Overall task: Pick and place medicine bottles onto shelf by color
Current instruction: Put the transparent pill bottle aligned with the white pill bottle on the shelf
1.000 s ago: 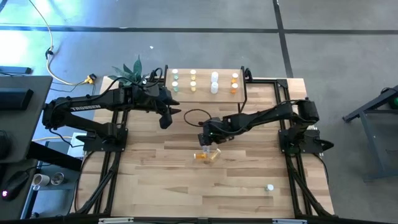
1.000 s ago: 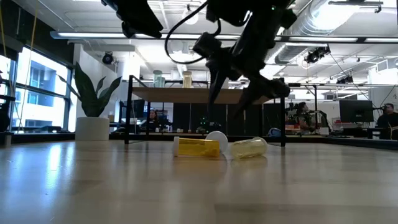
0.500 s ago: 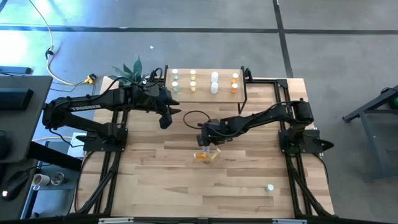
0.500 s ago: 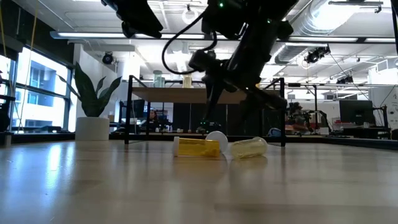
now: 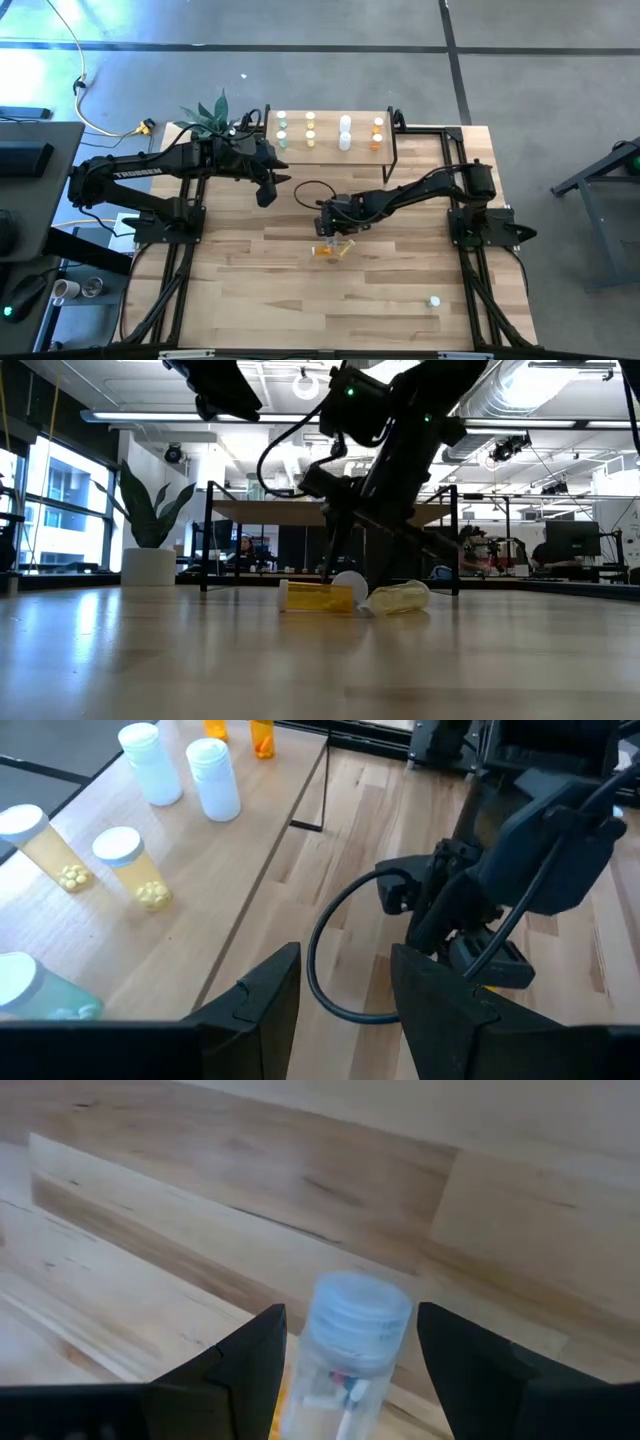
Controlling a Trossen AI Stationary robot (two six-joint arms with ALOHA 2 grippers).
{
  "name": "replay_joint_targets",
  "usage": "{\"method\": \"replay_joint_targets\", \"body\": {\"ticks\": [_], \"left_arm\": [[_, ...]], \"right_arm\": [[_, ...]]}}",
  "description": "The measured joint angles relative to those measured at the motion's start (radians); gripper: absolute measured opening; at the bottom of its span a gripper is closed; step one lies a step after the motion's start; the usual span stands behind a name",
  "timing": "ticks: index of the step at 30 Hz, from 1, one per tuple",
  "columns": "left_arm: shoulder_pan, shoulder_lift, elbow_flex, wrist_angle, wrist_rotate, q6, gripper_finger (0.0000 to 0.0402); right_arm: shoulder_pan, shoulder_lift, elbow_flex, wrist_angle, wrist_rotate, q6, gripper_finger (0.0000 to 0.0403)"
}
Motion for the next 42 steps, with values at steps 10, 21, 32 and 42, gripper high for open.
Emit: {"method": "replay_joint_targets", "body": {"ticks": [10,21,32,42], "left_arm": [[0.000,0.000,0.000,-0.028,-0.008,0.000,0.0147],[0.000,-0.001,0.000,-0.100,-0.007,-0.026,0.0147],[0.000,-0.011,0.001,-0.127,-0.007,-0.023,0.0147],[0.021,-0.010,0.001,-0.133,-0.011,-0.006,0.0156]], "right_arm": [[-0.001,0.018,0.002,-0.009,-0.022,0.017,0.0197],[-0.011,0.017,0.001,-0.003,-0.045,-0.023,0.0126],[-0.040,-0.116,-0.001,0.050,0.010,-0.242,0.0127],[-0.090,-0.258,0.000,0.153,0.060,-0.431,0.0127]]}}
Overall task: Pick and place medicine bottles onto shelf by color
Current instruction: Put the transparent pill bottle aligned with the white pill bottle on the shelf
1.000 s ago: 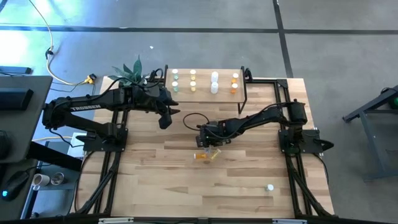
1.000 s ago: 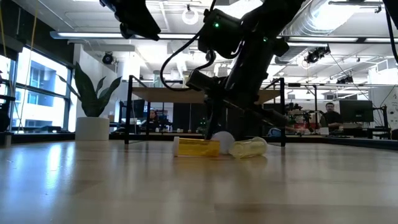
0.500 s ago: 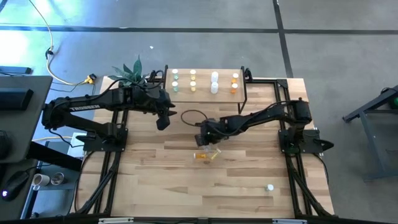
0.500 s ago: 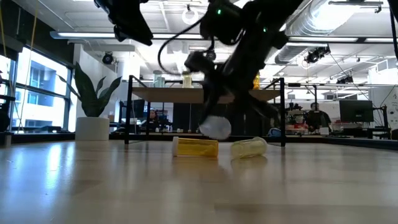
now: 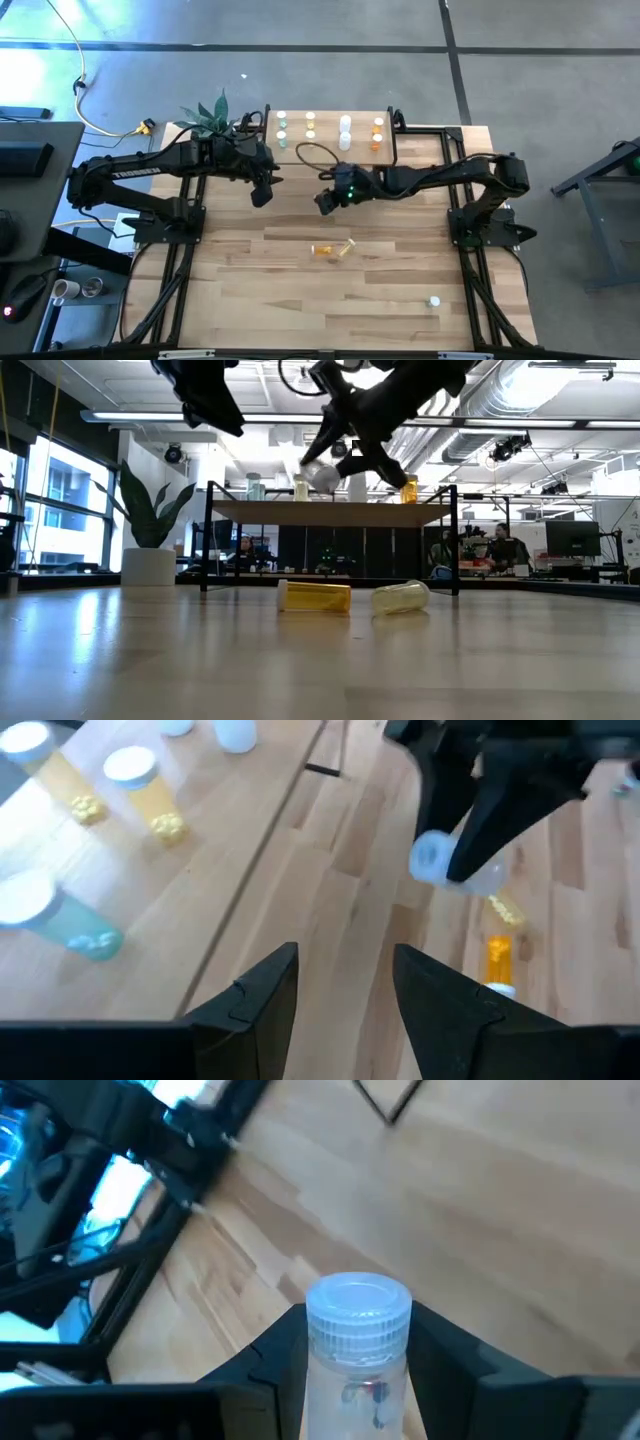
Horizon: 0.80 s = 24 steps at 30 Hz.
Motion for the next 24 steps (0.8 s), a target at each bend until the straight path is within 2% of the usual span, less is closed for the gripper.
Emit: {"method": "replay_joint_targets", "body": {"ticks": [5,10,15,24], "left_arm": [[0.028,0.001,0.000,0.002,-0.004,-0.037,0.0184],[0.032,0.001,0.000,0.016,0.084,-0.108,0.0207],[0.020,0.001,0.000,0.047,0.211,-0.125,0.0209],[-0.005,0.001,0.000,0.161,0.253,-0.126,0.0209]], "right_arm": [[-0.017,-0.025,0.004,0.095,-0.006,-0.093,0.0127],[-0.028,-0.028,0.064,0.130,-0.010,-0.234,0.0127],[-0.041,-0.028,0.152,0.088,-0.011,-0.383,0.0127],[-0.073,-0.028,0.334,-0.025,-0.135,-0.614,0.0127]]}}
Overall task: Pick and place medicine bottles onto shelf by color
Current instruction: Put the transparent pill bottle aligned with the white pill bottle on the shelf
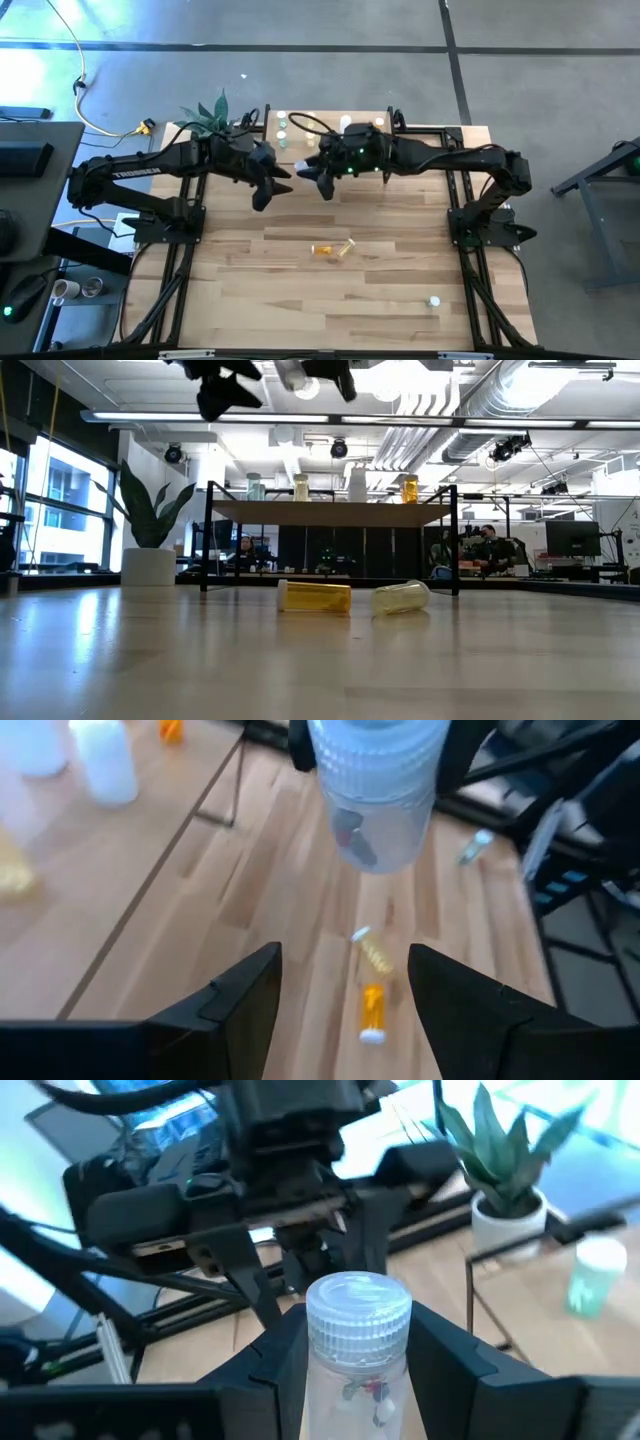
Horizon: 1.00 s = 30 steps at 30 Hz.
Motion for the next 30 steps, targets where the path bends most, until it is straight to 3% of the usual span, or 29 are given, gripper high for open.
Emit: {"method": "replay_joint_targets", "body": {"ticks": [11,25,30], "left_arm": [[-0.034,0.006,0.000,0.267,0.031,-0.046,0.0209],[-0.086,0.011,0.000,0.453,-0.082,-0.123,0.0209],[-0.110,0.020,0.000,0.464,-0.129,-0.123,0.0209]], "right_arm": [[-0.026,0.000,0.196,-0.159,-0.150,-0.200,0.0127],[-0.021,0.000,0.225,-0.185,-0.158,-0.170,0.0127],[0.001,0.000,0.224,-0.145,-0.100,-0.154,0.0127]]}}
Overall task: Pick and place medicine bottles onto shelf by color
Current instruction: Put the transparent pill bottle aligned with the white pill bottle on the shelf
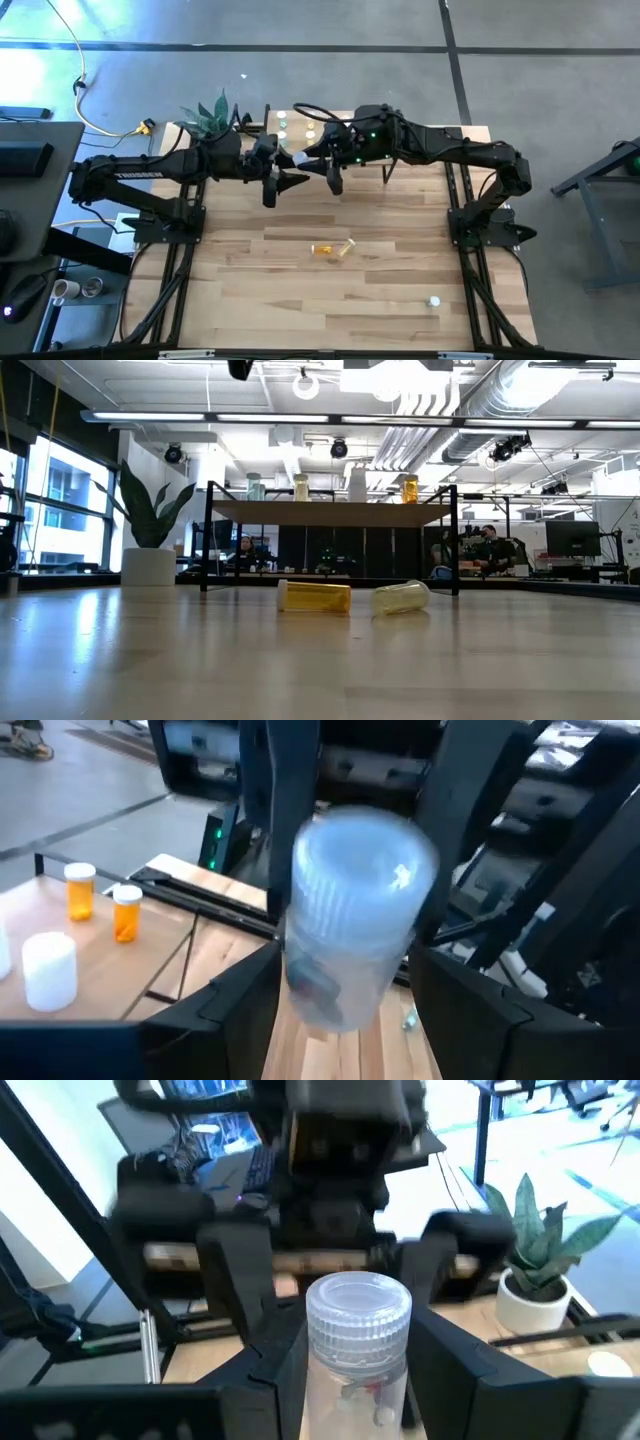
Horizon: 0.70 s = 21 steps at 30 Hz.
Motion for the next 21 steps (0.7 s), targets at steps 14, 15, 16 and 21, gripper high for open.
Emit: {"method": "replay_joint_targets", "body": {"ticks": [14,15,16,21], "left_arm": [[-0.042,0.018,0.000,-0.002,-0.099,0.026,0.0166],[-0.042,0.018,0.000,-0.001,-0.099,0.026,0.0159],[-0.041,0.018,0.000,-0.002,-0.099,0.026,0.0152],[-0.042,0.018,0.000,-0.003,-0.100,0.020,0.0134]], "right_arm": [[0.020,0.000,-0.001,0.023,0.025,-0.008,0.0127],[0.020,0.000,-0.001,0.023,0.024,-0.008,0.0127],[0.020,0.000,-0.001,0.022,0.024,-0.008,0.0127],[0.020,0.000,-0.001,0.018,0.024,-0.008,0.0127]]}}
